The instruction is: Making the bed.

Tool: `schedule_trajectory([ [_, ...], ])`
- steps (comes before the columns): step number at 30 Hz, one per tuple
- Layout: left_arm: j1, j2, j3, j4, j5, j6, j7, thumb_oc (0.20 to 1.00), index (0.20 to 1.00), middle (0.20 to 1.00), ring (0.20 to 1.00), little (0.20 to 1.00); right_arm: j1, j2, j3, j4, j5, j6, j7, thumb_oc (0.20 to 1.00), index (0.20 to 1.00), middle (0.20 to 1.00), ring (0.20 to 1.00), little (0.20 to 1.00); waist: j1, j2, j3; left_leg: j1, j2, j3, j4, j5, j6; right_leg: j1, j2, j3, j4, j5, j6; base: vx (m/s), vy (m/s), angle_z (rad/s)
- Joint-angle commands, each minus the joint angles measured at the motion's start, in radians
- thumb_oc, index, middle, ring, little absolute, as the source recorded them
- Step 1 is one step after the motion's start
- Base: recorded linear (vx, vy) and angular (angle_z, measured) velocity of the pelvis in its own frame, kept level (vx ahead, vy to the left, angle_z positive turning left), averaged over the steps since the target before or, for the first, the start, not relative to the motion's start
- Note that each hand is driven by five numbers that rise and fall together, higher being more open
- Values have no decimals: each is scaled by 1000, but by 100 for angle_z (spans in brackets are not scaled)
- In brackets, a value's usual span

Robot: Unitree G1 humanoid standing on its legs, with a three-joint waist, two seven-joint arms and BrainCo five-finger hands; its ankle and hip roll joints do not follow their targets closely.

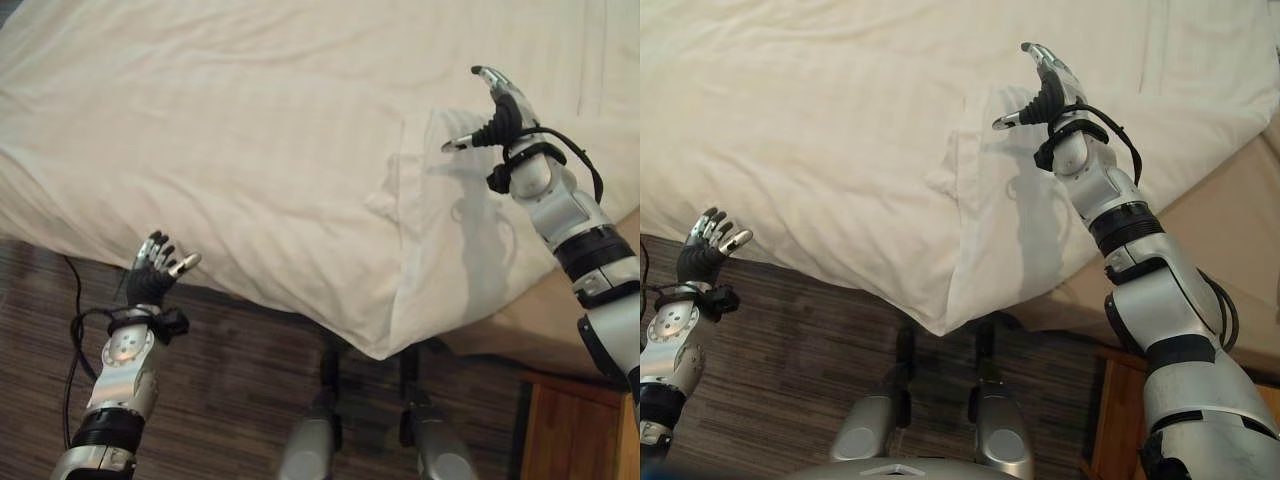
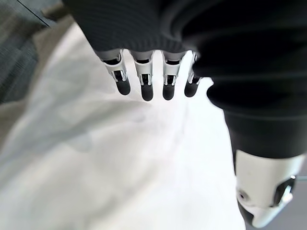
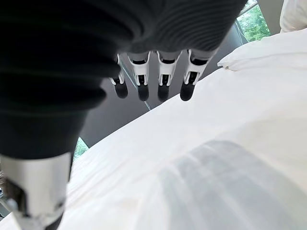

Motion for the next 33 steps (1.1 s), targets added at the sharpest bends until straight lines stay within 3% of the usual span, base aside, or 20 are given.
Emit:
schedule_trajectory([
  [1,-20,21,15,-20,-54,-66,-2,1000,1000,1000,1000,1000,-102,-6,59,26,26,-21,-29,1000,1000,1000,1000,1000,15,10,-35,9,5,53,5,-49,-38,-5,-32,-9,13,-71,36,-15,-67,-3],
  [2,-70,16,-32,35,17,-64,43,1000,1000,1000,1000,1000,-89,19,69,4,18,-22,-28,1000,1000,1000,1000,1000,-1,6,-29,3,8,57,5,-47,-41,-12,-29,-6,13,-68,37,-1,-72,-3],
  [3,-124,-26,-30,71,15,-63,41,1000,1000,1000,1000,1000,-76,35,73,6,-3,-14,-43,1000,1000,1000,1000,1000,3,21,-26,-10,8,59,5,-42,-49,-26,-26,-6,13,-69,35,-1,-72,-3],
  [10,-223,-68,-48,173,-56,-65,42,1000,1000,1000,1000,1000,-101,43,100,67,-35,-1,-51,1000,1000,1000,1000,1000,-8,80,-20,-61,4,61,5,-26,-58,-74,-24,9,13,-69,35,-6,-42,-1],
  [11,-251,-71,-66,193,-62,-65,43,1000,1000,1000,1000,1000,-112,53,109,91,-30,1,-51,570,570,570,570,570,-13,90,-23,-70,4,66,5,-24,-59,-83,-24,12,13,-68,37,-30,6,-4],
  [12,-310,-69,-90,234,-77,-66,43,1000,1000,1000,1000,1000,-133,67,122,131,-13,0,-50,200,200,200,200,200,-19,107,-30,-90,2,73,5,-21,-63,-103,-25,19,13,-68,41,-39,12,-3],
  [18,-393,-76,-136,313,-66,-48,54,1000,1000,1000,1000,1000,-119,82,127,123,7,23,-45,200,200,200,200,200,-54,109,-46,-76,5,84,5,-25,-61,-95,-16,44,13,-74,41,-8,7,-7],
  [23,-422,-125,-177,319,-34,-36,68,1000,1000,1000,1000,1000,-49,82,56,95,60,26,-60,200,200,200,200,200,-96,80,-75,4,2,103,5,-55,-46,-34,-22,62,13,-81,40,21,43,-3],
  [25,-435,-160,-190,302,-34,-37,72,1000,1000,1000,1000,1000,12,70,-34,67,121,14,-97,200,200,200,200,200,-132,55,-96,58,0,116,5,-77,-36,6,-25,73,13,-83,40,19,93,-4],
  [29,-402,-171,-176,285,-22,-25,78,1000,1000,1000,1000,1000,93,72,-83,-9,109,28,-103,200,200,200,200,200,-147,40,-112,93,0,123,5,-90,-30,33,-26,81,13,-87,40,37,58,-12],
  [32,-236,-216,-93,192,-5,-5,77,1000,1000,1000,1000,1000,424,49,-252,-185,60,31,-102,200,200,200,200,200,-192,9,-156,162,2,155,5,-116,-19,80,-23,109,13,-89,44,35,51,-28],
  [33,-232,-216,-94,190,-4,-5,77,1000,1000,1000,1000,1000,430,49,-254,-189,59,32,-101,200,200,200,200,200,-189,8,-157,164,2,156,5,-117,-19,81,-23,110,13,-89,44,61,39,-45],
])
